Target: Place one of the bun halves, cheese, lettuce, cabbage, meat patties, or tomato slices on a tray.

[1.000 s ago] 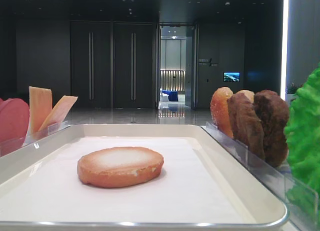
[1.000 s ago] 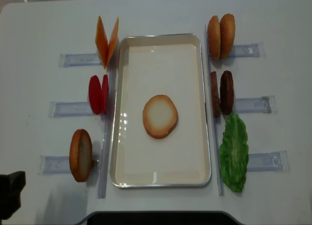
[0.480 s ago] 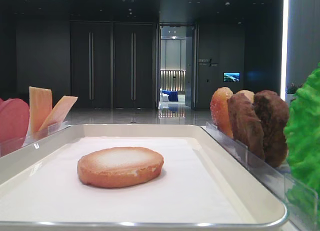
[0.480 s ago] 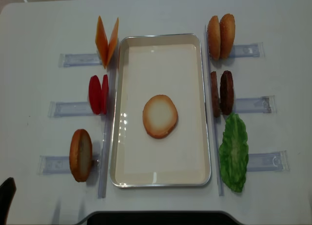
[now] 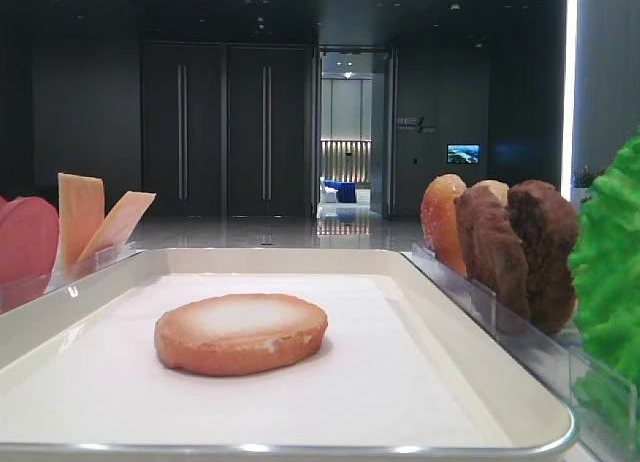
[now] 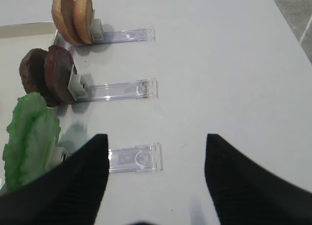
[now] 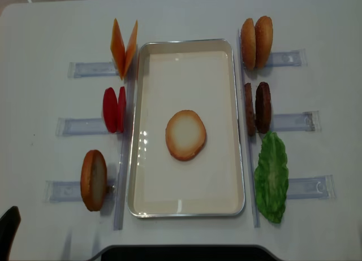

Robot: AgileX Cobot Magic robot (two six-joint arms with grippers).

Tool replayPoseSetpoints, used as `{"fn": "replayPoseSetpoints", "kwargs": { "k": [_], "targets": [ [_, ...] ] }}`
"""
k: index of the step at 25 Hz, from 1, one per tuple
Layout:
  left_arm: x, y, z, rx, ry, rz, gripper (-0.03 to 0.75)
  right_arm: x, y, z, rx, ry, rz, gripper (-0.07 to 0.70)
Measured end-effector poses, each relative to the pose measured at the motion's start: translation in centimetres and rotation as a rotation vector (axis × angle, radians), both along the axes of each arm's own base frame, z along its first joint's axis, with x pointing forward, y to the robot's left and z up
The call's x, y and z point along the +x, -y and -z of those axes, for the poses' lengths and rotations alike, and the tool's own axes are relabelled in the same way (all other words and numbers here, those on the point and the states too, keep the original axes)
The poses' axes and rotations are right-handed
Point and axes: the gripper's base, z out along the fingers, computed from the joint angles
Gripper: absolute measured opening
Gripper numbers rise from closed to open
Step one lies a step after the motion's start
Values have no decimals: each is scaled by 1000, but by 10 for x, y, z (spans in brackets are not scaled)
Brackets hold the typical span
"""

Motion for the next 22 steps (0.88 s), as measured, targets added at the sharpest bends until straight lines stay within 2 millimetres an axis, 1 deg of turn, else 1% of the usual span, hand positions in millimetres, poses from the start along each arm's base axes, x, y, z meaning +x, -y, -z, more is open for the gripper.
{"fn": "replayPoseSetpoints", "kwargs": {
  "k": [5, 22],
  "targets": [
    [0, 0, 0, -46, 0, -21, 517, 0, 0, 0, 0, 0, 0, 412],
    [0, 1, 0, -52, 0, -22, 517, 0, 0, 0, 1, 0, -4, 412]
  ]
}}
